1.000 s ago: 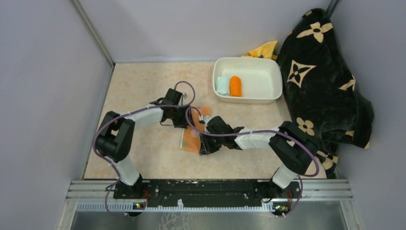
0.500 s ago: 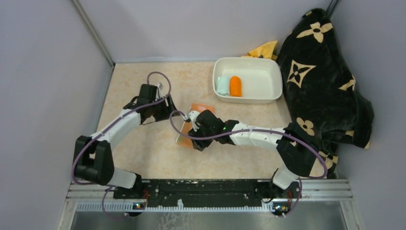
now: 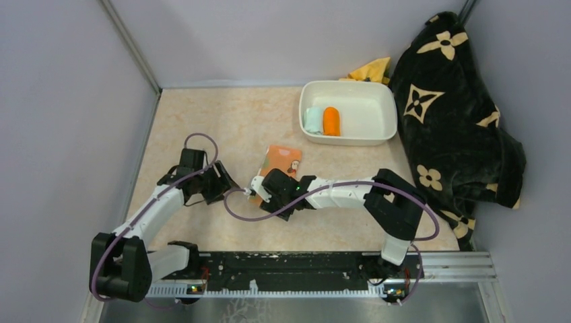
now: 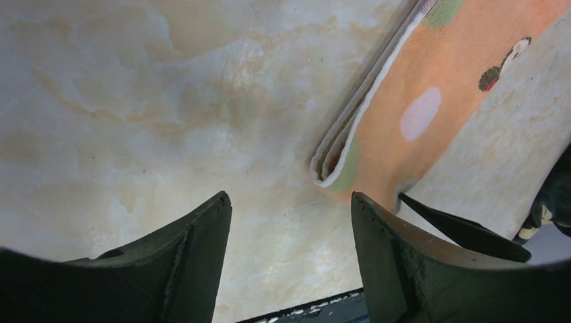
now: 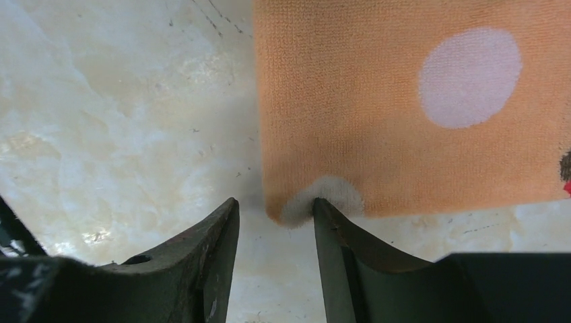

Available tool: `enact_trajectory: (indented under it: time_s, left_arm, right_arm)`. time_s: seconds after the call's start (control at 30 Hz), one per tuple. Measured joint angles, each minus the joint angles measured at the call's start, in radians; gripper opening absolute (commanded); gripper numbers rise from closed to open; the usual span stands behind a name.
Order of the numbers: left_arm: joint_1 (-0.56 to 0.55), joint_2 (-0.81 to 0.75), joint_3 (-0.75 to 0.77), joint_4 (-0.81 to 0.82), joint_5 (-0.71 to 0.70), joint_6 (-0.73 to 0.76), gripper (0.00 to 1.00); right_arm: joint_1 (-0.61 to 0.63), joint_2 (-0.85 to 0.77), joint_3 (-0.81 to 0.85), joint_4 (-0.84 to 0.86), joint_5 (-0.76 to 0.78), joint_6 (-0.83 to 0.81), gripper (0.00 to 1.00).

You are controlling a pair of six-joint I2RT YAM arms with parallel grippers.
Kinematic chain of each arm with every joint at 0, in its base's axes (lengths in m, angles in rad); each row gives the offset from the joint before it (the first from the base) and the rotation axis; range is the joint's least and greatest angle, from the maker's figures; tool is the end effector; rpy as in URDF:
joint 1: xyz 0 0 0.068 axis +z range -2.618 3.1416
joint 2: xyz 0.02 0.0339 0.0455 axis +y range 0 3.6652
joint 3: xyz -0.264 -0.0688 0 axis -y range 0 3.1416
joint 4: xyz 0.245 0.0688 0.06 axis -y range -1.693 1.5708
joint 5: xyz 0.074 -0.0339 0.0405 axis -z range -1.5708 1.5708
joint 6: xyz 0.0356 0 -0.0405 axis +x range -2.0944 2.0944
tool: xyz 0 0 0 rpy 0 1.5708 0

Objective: Roll the towels
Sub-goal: Roll the towel at the center of the board.

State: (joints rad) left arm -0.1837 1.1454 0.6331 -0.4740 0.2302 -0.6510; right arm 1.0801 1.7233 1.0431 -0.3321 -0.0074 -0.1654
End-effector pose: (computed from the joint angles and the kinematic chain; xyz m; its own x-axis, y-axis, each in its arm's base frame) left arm 0.2089 -0.0471 0.1956 -0.8350 -0.4449 -0.3236 -0.2569 0.8355 -0.4857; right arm 0.1630 0.3056 0.1740 -0.2487 -0.8148 -0.5237 -0.9376 0.3382 -0.0811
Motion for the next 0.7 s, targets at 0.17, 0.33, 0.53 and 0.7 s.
enact_trajectory:
  time_s: [0.17,0.33,0.53,0.7]
  left_arm:
    - [0.000,-0.025,-0.047,0.004,0.023,-0.055,0.71]
    - [0.000,-0.023,-0.086,0.004,0.045,-0.095,0.71]
    - [0.000,-0.021,-0.089,0.024,0.075,-0.135,0.71]
    - [0.000,-0.024,-0.103,0.051,0.110,-0.181,0.71]
  right_arm:
    - [0.006,0.042,0.000,0.023,0.033,-0.023,0.42]
    - [0.009,0.065,0.007,0.077,0.063,-0.029,0.22]
    - [0.005,0.071,0.013,0.093,0.070,-0.021,0.00]
    - [-0.048,0.061,0.011,0.090,-0.110,0.093,0.00]
